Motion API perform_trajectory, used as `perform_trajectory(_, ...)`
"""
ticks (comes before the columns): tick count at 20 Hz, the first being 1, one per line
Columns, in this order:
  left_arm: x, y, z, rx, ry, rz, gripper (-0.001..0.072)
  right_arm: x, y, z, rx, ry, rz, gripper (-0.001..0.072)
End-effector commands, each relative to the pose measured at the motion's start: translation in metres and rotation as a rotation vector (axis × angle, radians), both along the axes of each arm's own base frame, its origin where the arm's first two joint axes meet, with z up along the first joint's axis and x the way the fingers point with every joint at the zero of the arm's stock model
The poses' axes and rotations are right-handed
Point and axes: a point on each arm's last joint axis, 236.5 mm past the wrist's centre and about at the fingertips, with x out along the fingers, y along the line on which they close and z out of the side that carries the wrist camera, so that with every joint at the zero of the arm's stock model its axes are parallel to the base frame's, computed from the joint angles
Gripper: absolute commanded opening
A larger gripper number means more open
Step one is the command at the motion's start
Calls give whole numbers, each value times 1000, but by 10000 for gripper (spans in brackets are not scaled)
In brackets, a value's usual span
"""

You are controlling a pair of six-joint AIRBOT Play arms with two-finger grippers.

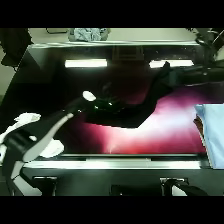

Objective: Fold the shirts.

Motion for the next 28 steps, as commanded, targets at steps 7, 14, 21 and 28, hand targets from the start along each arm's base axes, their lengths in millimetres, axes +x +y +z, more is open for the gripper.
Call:
perform_trajectory(7, 53, 303, 159, 379, -409, 390, 31, 18, 223, -107, 182, 135, 247, 43)
perform_trajectory(14, 43, 337, 171, 397, -410, 453, 32, 29, 233, -168, 139, 211, 232, 715)
perform_trajectory(21, 35, 336, 141, 414, -357, 419, 33, 14, -36, -235, -280, 552, -15, 677)
perform_trajectory(28, 36, 334, 142, 412, -362, 419, 33, 9, 18, -303, 143, 674, -151, 615)
